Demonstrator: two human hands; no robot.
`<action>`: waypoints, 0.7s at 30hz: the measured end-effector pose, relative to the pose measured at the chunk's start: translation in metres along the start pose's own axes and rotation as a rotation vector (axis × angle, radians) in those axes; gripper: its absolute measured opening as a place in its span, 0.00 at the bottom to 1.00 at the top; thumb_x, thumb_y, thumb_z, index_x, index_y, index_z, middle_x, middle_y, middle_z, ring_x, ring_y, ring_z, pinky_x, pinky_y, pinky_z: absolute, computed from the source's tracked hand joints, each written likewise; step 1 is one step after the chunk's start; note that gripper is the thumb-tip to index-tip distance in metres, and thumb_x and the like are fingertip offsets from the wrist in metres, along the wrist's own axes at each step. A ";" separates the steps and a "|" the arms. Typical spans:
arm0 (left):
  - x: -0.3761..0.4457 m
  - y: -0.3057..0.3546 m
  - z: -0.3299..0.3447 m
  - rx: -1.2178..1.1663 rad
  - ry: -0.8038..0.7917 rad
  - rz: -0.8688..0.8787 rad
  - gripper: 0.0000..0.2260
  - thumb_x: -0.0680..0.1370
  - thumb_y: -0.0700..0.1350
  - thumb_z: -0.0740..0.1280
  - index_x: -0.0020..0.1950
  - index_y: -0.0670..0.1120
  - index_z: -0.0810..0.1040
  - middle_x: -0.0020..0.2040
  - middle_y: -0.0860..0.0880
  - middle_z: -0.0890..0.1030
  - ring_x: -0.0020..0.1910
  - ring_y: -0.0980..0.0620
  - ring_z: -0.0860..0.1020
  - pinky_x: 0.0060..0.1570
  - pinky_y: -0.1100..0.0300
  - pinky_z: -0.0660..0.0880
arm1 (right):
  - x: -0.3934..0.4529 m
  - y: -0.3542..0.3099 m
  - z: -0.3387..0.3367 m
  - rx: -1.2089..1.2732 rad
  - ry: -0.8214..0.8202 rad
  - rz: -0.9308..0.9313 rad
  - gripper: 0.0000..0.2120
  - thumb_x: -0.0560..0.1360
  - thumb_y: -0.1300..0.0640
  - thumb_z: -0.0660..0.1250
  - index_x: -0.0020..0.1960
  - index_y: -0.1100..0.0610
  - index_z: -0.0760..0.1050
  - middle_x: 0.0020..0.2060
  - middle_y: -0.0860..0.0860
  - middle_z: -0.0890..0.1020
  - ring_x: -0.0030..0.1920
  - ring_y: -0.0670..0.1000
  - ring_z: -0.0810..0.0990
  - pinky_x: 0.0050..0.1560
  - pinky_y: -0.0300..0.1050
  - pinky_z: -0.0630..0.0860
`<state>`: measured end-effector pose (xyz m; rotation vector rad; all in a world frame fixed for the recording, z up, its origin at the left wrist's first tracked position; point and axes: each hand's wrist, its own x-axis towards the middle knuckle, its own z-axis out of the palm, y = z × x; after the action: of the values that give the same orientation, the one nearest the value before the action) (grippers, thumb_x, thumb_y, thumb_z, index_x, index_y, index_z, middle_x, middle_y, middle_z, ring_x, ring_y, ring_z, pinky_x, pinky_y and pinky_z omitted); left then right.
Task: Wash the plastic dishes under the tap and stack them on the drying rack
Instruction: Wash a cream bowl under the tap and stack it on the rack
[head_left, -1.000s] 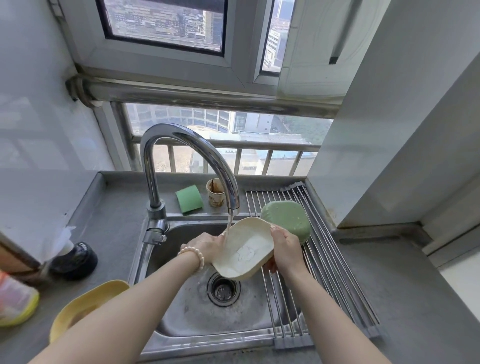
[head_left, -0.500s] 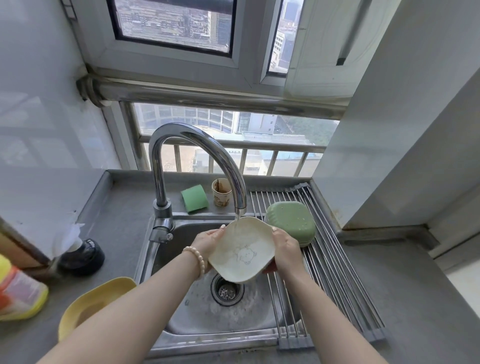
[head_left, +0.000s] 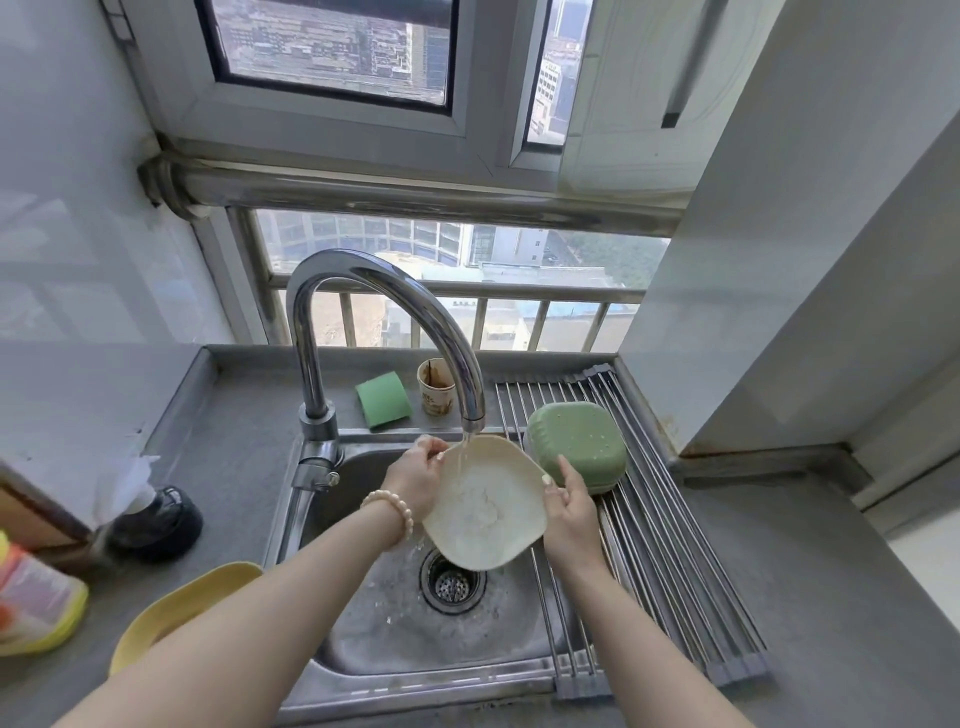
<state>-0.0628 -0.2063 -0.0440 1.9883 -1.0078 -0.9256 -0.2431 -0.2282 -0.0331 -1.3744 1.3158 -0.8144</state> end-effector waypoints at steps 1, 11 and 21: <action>0.003 -0.003 -0.004 0.031 -0.022 -0.031 0.06 0.82 0.46 0.59 0.56 0.49 0.74 0.47 0.51 0.79 0.44 0.52 0.77 0.41 0.61 0.73 | -0.001 0.004 0.003 -0.013 -0.020 0.007 0.22 0.82 0.56 0.57 0.75 0.52 0.60 0.63 0.52 0.75 0.64 0.51 0.73 0.64 0.50 0.70; -0.022 -0.016 -0.029 -0.643 -0.466 -0.460 0.09 0.76 0.29 0.58 0.49 0.34 0.77 0.39 0.39 0.79 0.35 0.45 0.81 0.36 0.52 0.81 | 0.006 -0.024 0.034 -0.270 0.016 -0.369 0.28 0.76 0.38 0.52 0.21 0.52 0.61 0.21 0.45 0.66 0.27 0.43 0.64 0.33 0.43 0.59; -0.030 -0.015 -0.021 -1.042 -0.001 -0.344 0.17 0.73 0.51 0.69 0.51 0.38 0.80 0.42 0.42 0.82 0.39 0.46 0.79 0.44 0.51 0.77 | 0.033 -0.038 0.071 -0.298 0.166 0.195 0.22 0.81 0.48 0.49 0.59 0.59 0.76 0.59 0.57 0.77 0.60 0.59 0.72 0.58 0.47 0.67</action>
<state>-0.0533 -0.1678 -0.0380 1.2481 -0.0688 -1.2788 -0.1594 -0.2494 -0.0205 -1.4008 1.7262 -0.6271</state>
